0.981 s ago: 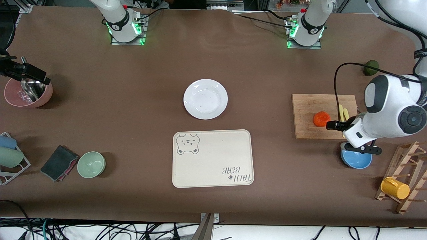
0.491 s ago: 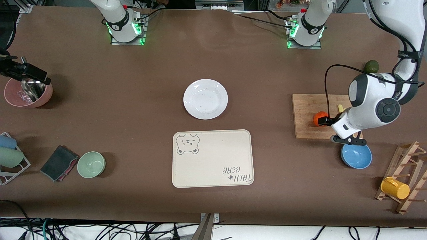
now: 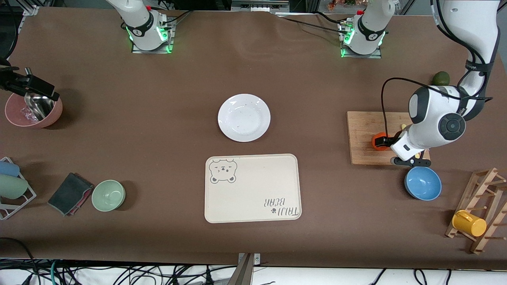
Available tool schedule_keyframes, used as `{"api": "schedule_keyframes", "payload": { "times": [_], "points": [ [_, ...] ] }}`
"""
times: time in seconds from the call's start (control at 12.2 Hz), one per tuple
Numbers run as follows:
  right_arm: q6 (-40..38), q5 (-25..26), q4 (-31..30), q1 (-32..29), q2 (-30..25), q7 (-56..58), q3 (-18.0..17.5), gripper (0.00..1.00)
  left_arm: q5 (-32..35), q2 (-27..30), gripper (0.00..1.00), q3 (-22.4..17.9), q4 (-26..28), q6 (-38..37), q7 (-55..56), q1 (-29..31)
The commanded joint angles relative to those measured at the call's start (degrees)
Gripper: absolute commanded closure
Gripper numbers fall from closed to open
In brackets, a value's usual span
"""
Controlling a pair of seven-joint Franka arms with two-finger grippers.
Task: Place orange and plate with both arms
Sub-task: 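Reach the left gripper down to the orange on the cutting board, then close the left gripper around the orange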
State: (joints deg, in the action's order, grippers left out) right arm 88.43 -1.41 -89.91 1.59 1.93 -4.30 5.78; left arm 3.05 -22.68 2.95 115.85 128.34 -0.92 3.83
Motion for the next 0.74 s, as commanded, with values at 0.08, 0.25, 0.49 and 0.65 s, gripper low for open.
{"api": "schedule_keyframes", "payload": {
  "times": [0.08,0.25,0.49,0.65],
  "points": [
    [-0.6,-0.3,1.1,-0.2,0.2,-0.6,0.0,0.00,-0.9,-0.3,0.00,0.1,2.5,1.3,1.0,0.0],
    [-0.6,-0.3,1.1,-0.2,0.2,-0.6,0.0,0.00,-0.9,-1.5,0.00,0.1,2.1,1.4,0.9,0.1],
    [-0.6,-0.3,1.1,-0.2,0.2,-0.6,0.0,0.00,-0.9,-3.2,0.00,0.1,1.8,1.4,0.5,0.6],
    [-0.6,-0.3,1.1,-0.2,0.2,-0.6,0.0,0.00,-0.9,-3.4,0.00,0.1,1.8,1.4,0.5,0.6]
  ]
}}
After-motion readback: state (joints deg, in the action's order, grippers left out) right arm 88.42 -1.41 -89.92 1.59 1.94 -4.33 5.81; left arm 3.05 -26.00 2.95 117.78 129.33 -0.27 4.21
